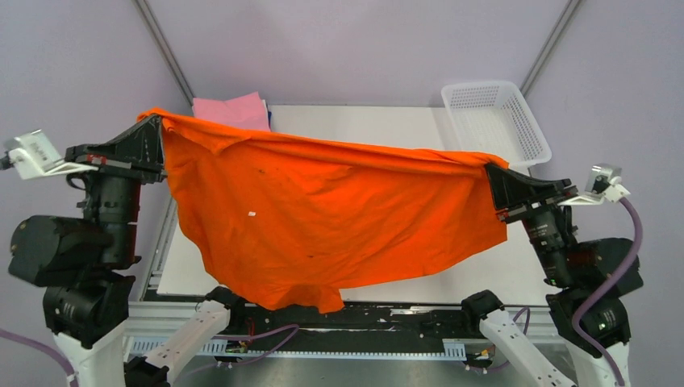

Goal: Fold and stack the t-shirts
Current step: Flatten out the tshirt

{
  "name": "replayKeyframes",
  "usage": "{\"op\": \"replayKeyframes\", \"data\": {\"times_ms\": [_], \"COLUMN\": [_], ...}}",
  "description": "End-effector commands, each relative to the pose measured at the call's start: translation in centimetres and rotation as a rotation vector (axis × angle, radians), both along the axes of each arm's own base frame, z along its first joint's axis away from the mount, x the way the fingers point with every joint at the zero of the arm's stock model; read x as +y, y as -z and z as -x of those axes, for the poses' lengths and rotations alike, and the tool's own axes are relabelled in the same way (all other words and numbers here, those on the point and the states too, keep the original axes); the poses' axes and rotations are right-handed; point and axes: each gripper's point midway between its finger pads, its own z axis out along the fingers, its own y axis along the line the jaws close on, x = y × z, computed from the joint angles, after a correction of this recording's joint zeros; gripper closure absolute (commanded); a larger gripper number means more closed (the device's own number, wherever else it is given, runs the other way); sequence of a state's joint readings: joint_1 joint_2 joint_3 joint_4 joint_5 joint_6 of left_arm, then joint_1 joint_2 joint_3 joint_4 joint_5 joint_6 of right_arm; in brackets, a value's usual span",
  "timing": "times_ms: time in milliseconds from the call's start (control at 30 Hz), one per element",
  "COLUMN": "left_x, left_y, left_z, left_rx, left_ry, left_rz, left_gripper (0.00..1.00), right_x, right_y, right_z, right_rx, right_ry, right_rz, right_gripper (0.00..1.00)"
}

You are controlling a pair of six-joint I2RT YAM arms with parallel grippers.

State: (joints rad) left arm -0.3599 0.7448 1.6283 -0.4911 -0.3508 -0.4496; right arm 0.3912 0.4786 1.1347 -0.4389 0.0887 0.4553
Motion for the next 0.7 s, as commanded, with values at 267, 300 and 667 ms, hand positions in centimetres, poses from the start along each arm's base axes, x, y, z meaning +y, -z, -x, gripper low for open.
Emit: {"op": "replayKeyframes", "data": {"times_ms": [267,300,667], "left_x": [-1.6,-2.2,-5.6], "left_y": [32.6,33.6,38.8], "left_z": [-27.3,-27.8,-27.4], "left_rx": [0.870,0.921,1.073], "left_ry": [-0.380,-0.348,-0.145], "left_rz": [-0.243,-0.241,-0.227], "left_gripper": [0.46,0.29,0.00], "right_x": [-1.5,-1.2,0.6], "right_y": [25.6,26.4,28.5], "right_z": [-14.8,-15.6,-17.0], "right_rx": [0.694,0.714,0.803], "right_ry": [0.272,0.235,0.109], "right_rz": [0.033,0.027,0.056], "right_gripper": [0.81,0.70,0.00]}}
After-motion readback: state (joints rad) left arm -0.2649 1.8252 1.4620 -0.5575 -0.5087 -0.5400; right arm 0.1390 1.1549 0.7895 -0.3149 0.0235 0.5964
